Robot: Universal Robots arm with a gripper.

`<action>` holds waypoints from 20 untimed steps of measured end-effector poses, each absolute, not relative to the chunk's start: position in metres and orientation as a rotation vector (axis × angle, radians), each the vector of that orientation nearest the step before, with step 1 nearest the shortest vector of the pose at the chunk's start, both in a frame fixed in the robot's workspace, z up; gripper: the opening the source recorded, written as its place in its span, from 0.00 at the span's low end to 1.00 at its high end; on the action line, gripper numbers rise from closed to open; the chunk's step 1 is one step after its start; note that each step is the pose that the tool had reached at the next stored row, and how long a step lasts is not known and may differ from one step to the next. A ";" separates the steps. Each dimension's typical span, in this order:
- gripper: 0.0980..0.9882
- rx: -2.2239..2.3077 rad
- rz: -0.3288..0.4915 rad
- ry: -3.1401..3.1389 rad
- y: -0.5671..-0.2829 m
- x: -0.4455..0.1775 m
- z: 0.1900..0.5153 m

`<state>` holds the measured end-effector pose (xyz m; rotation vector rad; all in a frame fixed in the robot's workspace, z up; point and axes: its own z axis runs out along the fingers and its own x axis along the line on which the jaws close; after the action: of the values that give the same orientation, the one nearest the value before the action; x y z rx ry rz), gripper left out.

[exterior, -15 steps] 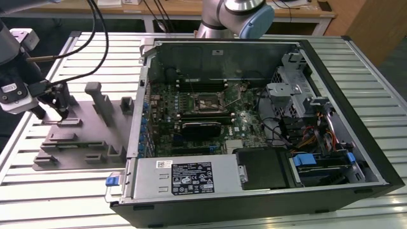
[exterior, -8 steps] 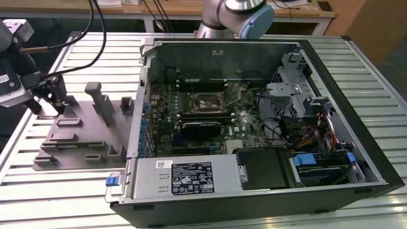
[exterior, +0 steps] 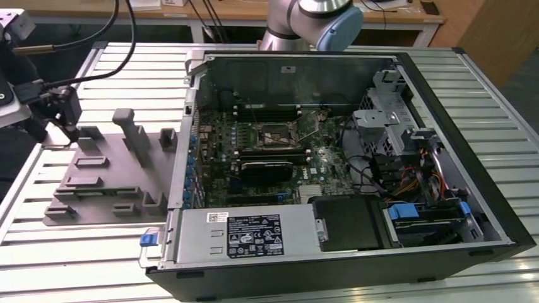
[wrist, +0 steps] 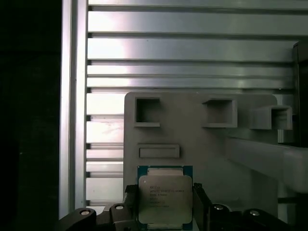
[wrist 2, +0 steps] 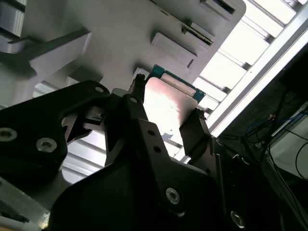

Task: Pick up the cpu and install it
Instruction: 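Pick up the cpu and move it towards the insertion slot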

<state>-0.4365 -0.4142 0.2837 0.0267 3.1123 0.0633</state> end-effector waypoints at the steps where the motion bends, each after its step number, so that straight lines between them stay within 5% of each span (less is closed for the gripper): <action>1: 0.50 0.027 0.063 3.112 -0.414 -0.436 0.286; 20: 0.50 0.027 0.063 3.107 -0.414 -0.436 0.336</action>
<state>-0.4365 -0.4140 0.3362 0.0265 3.1074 0.0632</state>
